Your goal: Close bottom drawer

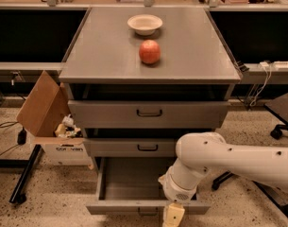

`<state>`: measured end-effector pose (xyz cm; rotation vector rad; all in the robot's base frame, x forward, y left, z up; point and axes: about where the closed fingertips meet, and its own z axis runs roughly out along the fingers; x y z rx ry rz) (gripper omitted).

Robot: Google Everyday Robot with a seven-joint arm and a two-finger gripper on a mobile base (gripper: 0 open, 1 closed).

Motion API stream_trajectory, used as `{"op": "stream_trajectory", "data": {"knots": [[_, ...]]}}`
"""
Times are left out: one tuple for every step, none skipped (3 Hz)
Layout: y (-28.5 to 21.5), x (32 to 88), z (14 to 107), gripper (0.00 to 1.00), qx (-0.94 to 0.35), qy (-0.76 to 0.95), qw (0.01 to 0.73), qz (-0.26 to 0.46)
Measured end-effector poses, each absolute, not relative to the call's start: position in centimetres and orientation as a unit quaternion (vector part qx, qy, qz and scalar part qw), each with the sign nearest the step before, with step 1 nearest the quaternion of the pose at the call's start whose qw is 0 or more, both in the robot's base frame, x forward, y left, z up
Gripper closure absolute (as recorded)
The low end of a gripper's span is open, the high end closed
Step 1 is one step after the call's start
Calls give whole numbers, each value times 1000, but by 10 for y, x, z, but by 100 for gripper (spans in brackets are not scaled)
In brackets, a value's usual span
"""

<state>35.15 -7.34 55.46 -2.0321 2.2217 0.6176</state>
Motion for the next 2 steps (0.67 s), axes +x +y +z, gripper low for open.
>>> {"op": "stream_trajectory", "data": {"knots": [[-73, 351, 555, 0, -661, 722, 34, 201], [-100, 363, 529, 0, -669, 720, 49, 178]]}}
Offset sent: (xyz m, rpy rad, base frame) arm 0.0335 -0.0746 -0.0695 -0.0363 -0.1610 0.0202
